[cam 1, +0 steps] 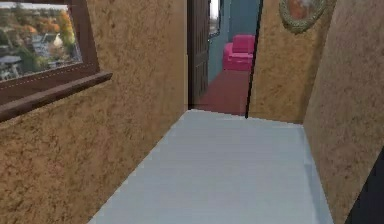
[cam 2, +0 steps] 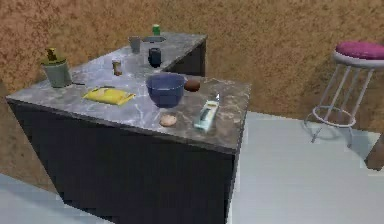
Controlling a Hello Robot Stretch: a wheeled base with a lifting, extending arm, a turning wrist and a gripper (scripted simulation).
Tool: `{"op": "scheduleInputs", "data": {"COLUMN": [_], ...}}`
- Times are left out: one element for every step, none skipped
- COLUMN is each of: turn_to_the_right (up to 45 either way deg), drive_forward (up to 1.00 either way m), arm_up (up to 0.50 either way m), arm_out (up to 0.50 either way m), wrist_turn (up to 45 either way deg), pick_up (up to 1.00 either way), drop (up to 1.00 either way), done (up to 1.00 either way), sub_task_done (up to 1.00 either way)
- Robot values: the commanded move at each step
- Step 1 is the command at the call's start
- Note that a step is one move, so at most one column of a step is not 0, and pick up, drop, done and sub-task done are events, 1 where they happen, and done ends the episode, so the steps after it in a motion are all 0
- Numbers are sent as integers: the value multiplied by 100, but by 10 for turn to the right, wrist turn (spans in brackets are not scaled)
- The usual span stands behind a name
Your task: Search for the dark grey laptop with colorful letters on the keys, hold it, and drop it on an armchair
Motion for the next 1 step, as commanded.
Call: {"op": "scheduleInputs", "data": {"turn_to_the_right": [450], "drive_forward": [0], "arm_up": [0], "arm_out": [0], "wrist_turn": [0], "pick_up": [0], "drop": [0], "done": [0], "sub_task_done": [0]}}
